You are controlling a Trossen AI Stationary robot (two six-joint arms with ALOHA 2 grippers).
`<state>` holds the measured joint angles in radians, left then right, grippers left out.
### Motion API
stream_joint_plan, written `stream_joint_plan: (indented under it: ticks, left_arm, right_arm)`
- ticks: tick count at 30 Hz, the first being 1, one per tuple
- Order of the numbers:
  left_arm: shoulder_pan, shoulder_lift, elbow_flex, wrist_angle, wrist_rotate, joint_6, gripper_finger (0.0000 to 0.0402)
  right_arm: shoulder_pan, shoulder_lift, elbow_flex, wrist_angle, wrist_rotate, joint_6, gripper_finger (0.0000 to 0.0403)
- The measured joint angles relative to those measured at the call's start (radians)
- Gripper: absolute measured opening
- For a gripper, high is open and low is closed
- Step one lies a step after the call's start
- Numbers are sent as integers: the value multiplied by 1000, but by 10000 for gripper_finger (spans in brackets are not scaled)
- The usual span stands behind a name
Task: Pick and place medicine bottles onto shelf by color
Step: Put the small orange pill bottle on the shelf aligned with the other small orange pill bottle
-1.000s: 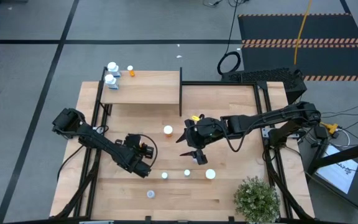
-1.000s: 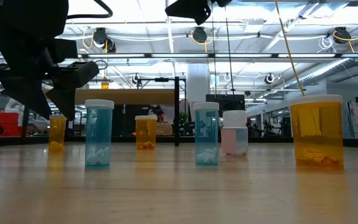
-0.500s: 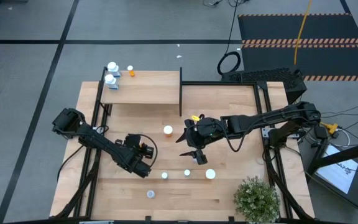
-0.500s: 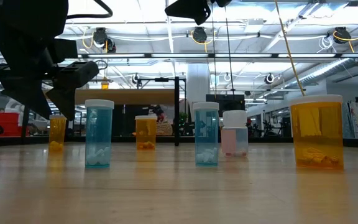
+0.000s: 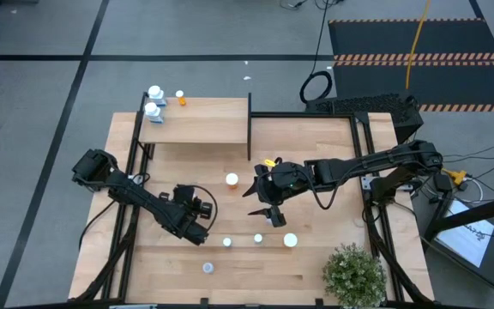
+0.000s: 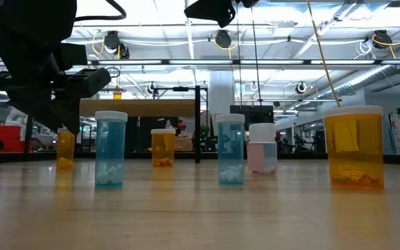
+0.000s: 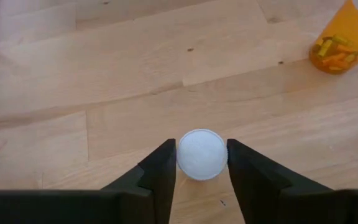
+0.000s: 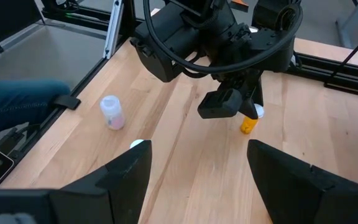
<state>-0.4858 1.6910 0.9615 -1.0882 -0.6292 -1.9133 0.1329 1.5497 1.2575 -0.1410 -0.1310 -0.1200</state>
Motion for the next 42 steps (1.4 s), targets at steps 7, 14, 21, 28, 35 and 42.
stream_joint_plan:
  ticks: [7, 14, 21, 28, 35, 42]
  left_arm:
    - [0, 0, 0, 1, 0, 6, 133]
    - [0, -1, 0, -7, 0, 16, 136]
    - [0, -5, 23, -22, 0, 55, 136]
    - [18, -5, 104, -67, 0, 141, 136]
    - [44, -5, 230, -174, -1, 234, 136]
    - [79, -5, 382, -324, -1, 321, 136]
  right_arm:
    - [0, 0, 0, 0, 0, 0, 258]
    - [0, 0, 0, 0, 0, 0, 258]
    - [0, 0, 0, -1, 0, -3, 258]
    - [0, 0, 0, -1, 0, -8, 258]
    - [0, 0, 0, -2, 0, -8, 258]
    - [0, -1, -12, -5, 0, -15, 258]
